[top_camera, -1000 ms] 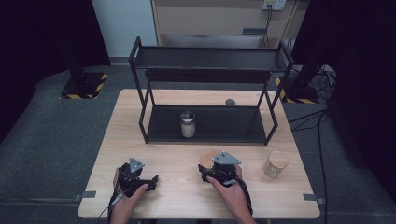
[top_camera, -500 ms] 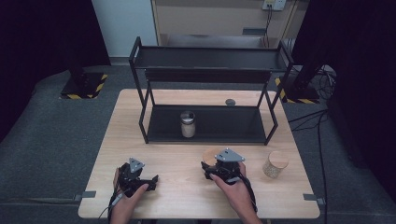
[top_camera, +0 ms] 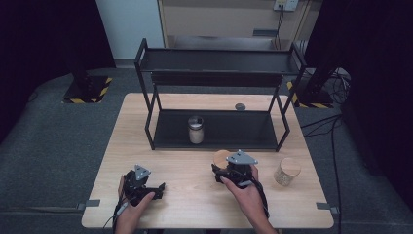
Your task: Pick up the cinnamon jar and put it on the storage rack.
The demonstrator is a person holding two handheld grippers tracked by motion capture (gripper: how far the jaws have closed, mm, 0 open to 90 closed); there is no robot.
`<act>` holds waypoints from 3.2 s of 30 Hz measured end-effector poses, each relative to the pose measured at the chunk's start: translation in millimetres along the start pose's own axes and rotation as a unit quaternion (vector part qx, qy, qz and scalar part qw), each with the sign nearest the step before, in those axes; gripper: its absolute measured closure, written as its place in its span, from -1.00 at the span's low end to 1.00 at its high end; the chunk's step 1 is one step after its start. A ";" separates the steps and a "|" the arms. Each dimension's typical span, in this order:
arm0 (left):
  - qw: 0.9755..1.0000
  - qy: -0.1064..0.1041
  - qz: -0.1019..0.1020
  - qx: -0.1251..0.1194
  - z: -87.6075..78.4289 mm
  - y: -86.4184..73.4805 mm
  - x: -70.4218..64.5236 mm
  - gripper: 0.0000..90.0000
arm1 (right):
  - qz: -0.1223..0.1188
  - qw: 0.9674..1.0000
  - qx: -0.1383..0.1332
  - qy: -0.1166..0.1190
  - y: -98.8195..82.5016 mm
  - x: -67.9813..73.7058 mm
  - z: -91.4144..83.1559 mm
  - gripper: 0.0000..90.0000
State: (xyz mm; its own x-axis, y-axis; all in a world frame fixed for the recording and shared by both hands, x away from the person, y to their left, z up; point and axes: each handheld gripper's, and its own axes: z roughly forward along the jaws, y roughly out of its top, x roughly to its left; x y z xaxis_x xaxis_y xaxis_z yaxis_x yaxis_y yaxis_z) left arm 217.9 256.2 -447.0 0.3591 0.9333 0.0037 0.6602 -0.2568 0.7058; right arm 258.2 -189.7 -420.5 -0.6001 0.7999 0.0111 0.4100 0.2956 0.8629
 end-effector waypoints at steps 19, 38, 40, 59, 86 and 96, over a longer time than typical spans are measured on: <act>1.000 0.000 0.000 0.000 0.0 0.1 0.0 -1.00 | 0.011 1.000 0.000 -0.010 18.2 -2.2 14.2 -0.44; 1.000 0.000 0.000 0.000 0.0 0.1 -0.1 -1.00 | 0.026 0.999 -0.012 -0.028 37.5 -12.3 25.9 -0.44; 1.000 0.000 0.000 0.000 0.0 0.1 -0.1 -1.00 | 0.026 0.999 -0.013 -0.030 39.5 -12.8 27.0 -0.44; 1.000 0.001 0.000 0.000 0.1 0.1 -0.2 -1.00 | 0.041 0.998 -0.011 -0.046 56.8 -23.2 48.3 -0.44; 1.000 0.001 -0.001 0.000 0.1 0.1 -0.6 -1.00 | 0.069 0.994 -0.012 -0.080 75.1 -41.5 79.8 -0.44; 1.000 0.002 -0.002 0.000 0.2 0.2 -1.0 -1.00 | 0.071 0.993 -0.009 -0.092 81.1 -45.9 93.0 -0.44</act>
State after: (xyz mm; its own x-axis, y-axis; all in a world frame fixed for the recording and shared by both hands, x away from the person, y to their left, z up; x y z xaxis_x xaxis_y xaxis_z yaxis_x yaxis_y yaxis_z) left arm 217.8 255.1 -447.1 0.3539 0.9353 0.0043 0.6614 -0.2535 0.7059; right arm 382.9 -153.9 -398.1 -0.4002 0.9155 0.0415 0.4685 0.1655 0.8678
